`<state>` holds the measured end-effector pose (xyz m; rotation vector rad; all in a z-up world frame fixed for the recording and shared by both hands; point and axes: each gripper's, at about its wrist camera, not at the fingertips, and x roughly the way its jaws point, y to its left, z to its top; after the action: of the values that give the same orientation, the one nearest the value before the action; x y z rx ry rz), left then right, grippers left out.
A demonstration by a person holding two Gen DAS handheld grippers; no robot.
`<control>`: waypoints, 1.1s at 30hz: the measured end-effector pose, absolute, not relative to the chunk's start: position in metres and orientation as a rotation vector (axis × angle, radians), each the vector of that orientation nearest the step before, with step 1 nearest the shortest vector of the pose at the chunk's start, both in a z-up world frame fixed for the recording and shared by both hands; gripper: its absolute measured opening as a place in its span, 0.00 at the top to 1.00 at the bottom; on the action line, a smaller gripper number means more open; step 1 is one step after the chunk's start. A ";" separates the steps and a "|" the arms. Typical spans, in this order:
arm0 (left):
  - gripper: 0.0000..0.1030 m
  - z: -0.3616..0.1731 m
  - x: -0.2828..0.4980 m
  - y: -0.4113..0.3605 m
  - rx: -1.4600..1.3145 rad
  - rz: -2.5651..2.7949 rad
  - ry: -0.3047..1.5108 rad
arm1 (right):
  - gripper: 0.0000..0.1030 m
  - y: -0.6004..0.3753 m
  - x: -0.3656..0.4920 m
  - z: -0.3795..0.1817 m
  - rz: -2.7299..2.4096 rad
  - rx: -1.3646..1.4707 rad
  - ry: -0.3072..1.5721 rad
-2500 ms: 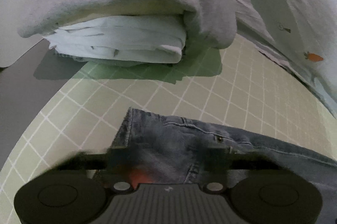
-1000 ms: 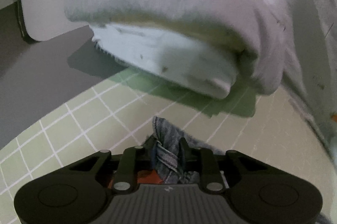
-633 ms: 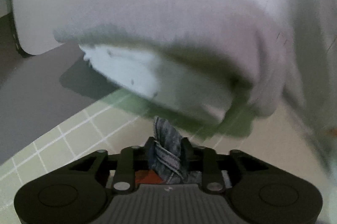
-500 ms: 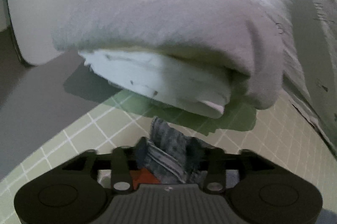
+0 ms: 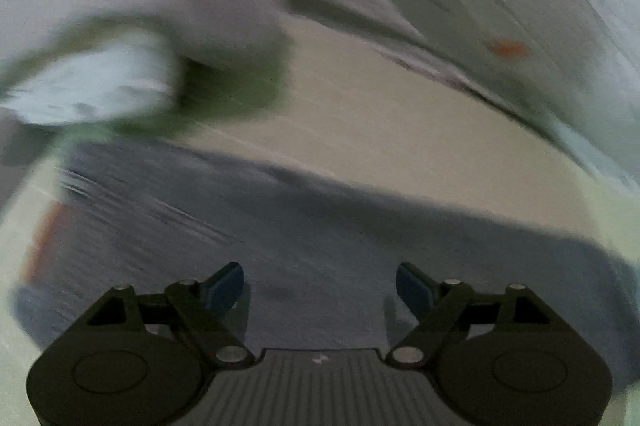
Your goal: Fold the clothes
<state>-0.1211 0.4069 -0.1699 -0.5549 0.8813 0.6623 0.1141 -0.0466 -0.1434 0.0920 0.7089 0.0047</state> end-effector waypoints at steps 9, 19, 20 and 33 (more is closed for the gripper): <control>0.18 -0.195 -0.066 0.321 -0.515 0.503 1.026 | 0.70 -0.099 0.159 -0.154 -0.017 0.279 0.790; 0.18 -0.184 -0.093 0.317 -0.557 0.607 0.992 | 0.96 -0.076 0.197 -0.104 0.215 0.227 0.689; 0.18 -0.184 -0.097 0.318 -0.555 0.614 0.990 | 0.96 -0.069 0.203 -0.098 0.241 0.184 0.683; 0.18 -0.193 -0.124 0.316 -0.565 0.626 1.017 | 0.94 -0.108 0.157 -0.135 0.043 0.206 0.876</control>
<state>-0.1241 0.3163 -0.1929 -0.5652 1.0171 0.6264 0.1567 -0.1085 -0.1350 0.2061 0.8761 0.0427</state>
